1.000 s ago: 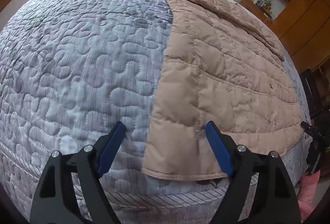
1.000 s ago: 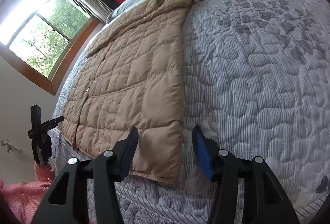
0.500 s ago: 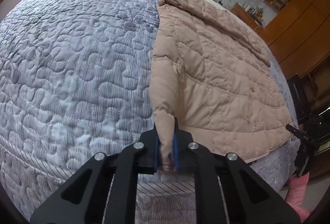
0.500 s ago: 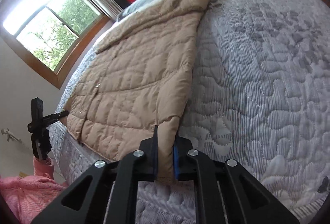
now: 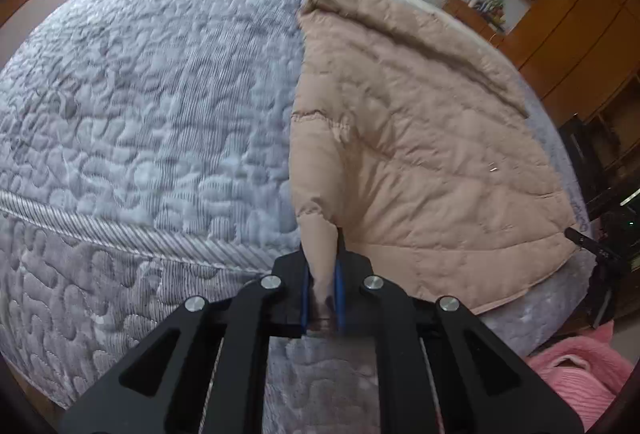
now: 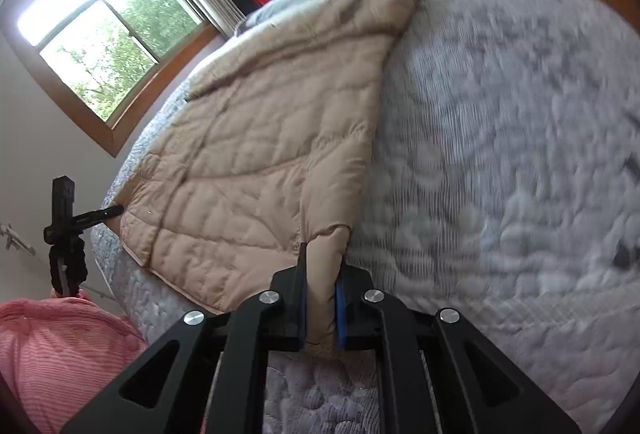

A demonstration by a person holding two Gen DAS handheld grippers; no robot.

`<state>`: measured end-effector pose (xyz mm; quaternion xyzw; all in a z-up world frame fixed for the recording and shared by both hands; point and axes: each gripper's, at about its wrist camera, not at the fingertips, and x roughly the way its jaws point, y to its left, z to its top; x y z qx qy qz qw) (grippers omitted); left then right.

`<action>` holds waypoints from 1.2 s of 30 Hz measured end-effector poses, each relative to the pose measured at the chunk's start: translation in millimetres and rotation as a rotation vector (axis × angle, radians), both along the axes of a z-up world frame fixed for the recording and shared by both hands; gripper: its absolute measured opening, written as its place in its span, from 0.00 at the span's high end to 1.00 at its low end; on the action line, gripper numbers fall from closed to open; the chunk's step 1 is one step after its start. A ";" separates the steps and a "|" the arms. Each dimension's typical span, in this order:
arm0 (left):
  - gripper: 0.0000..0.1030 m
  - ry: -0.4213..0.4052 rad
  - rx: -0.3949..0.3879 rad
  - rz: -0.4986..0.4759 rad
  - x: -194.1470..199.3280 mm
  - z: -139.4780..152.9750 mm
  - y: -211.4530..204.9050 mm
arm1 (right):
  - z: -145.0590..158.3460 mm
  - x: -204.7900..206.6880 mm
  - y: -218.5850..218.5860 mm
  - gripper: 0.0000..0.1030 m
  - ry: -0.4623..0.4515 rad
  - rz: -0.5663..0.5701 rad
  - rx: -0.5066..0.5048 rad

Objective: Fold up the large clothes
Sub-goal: 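Grasp the jacket hem with the left tool while the right tool grasps the hem too, then lift the hem with both tools and fold it over toward the collar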

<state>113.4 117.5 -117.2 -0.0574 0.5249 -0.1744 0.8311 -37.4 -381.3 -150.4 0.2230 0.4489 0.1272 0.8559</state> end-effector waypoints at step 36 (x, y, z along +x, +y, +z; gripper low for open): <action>0.92 -0.278 -0.137 -0.037 128.3 129.4 -43.1 | 124.9 108.3 -45.6 0.91 -0.181 -0.038 0.060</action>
